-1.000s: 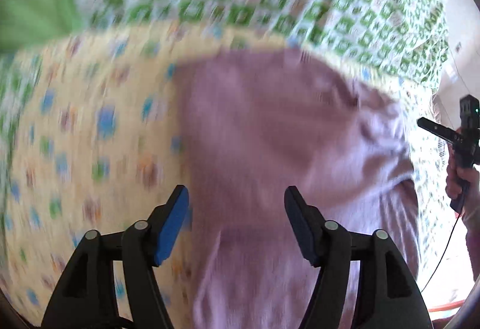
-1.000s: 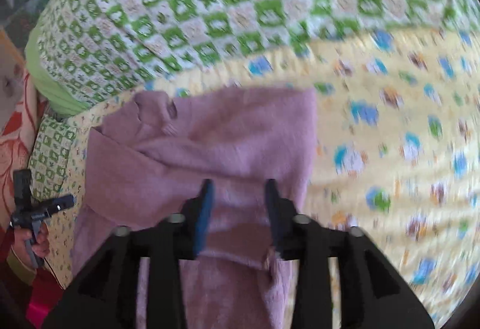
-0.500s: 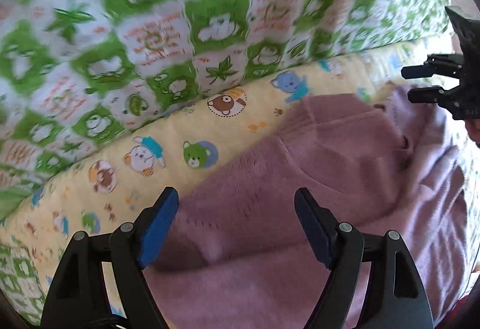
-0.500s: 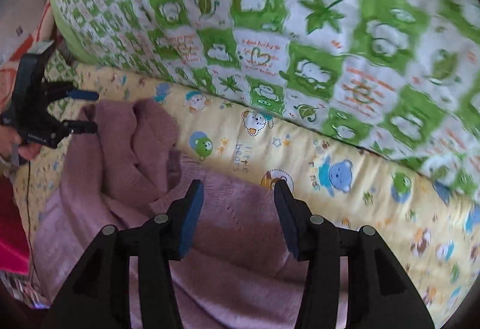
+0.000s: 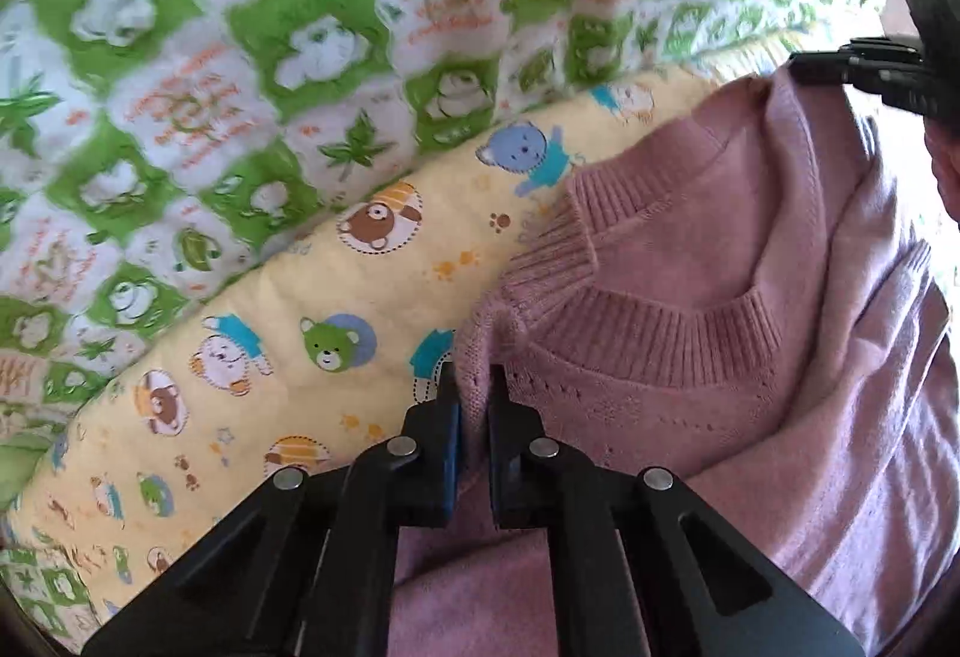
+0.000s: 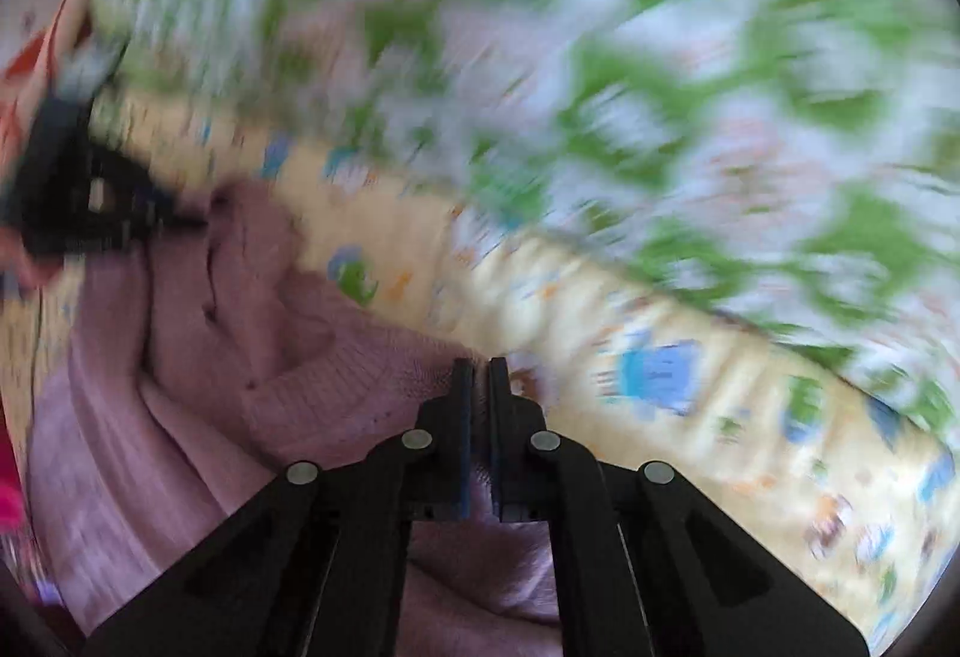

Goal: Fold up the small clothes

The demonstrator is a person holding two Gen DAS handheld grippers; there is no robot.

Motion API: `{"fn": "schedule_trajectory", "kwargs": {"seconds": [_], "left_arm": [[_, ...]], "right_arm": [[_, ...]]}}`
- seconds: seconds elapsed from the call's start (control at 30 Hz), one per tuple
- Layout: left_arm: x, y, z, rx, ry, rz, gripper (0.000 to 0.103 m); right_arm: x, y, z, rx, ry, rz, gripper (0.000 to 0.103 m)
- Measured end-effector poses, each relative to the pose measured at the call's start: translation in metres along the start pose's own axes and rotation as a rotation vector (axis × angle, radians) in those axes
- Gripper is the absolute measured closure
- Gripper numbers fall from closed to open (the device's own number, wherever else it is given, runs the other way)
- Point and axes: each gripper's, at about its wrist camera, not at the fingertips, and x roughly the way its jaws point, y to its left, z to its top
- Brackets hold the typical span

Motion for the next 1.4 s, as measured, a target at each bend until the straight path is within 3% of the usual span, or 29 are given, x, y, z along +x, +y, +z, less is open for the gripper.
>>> {"fn": "schedule_trajectory", "kwargs": {"seconds": [0.1, 0.27, 0.37, 0.43, 0.53, 0.6, 0.8, 0.97, 1.17, 1.4], "left_arm": [[0.01, 0.012, 0.002, -0.072, 0.001, 0.019, 0.098], [0.019, 0.023, 0.0, -0.171, -0.011, 0.047, 0.097], [0.017, 0.035, -0.004, -0.242, 0.006, 0.031, 0.09], [0.005, 0.044, -0.008, -0.276, -0.01, 0.034, 0.082], [-0.025, 0.063, -0.028, -0.336, -0.059, 0.055, 0.066], [-0.04, 0.07, -0.043, -0.39, -0.076, 0.065, 0.064], [-0.087, 0.061, -0.125, -0.526, -0.113, 0.035, 0.06], [-0.117, 0.023, -0.199, -0.566, -0.106, 0.013, 0.057], [-0.14, -0.038, -0.276, -0.623, -0.045, -0.02, 0.057], [-0.157, -0.064, -0.336, -0.66, -0.032, -0.015, 0.054]], "right_arm": [[-0.011, -0.028, -0.007, 0.147, -0.052, -0.053, 0.102], [0.026, -0.016, -0.022, 0.101, 0.038, -0.152, 0.102], [0.027, -0.017, -0.023, 0.144, 0.03, -0.179, 0.101], [0.02, -0.02, -0.023, 0.186, 0.025, -0.144, 0.101], [-0.008, -0.012, -0.021, 0.17, -0.036, -0.166, 0.098], [-0.031, -0.003, -0.025, 0.184, -0.072, -0.151, 0.098], [-0.093, 0.023, -0.069, 0.28, -0.11, -0.013, 0.095], [-0.123, 0.054, -0.131, 0.289, -0.07, 0.075, 0.064], [-0.142, 0.099, -0.18, 0.311, -0.007, 0.093, 0.063], [-0.166, 0.118, -0.225, 0.382, 0.0, 0.073, 0.057]]}}
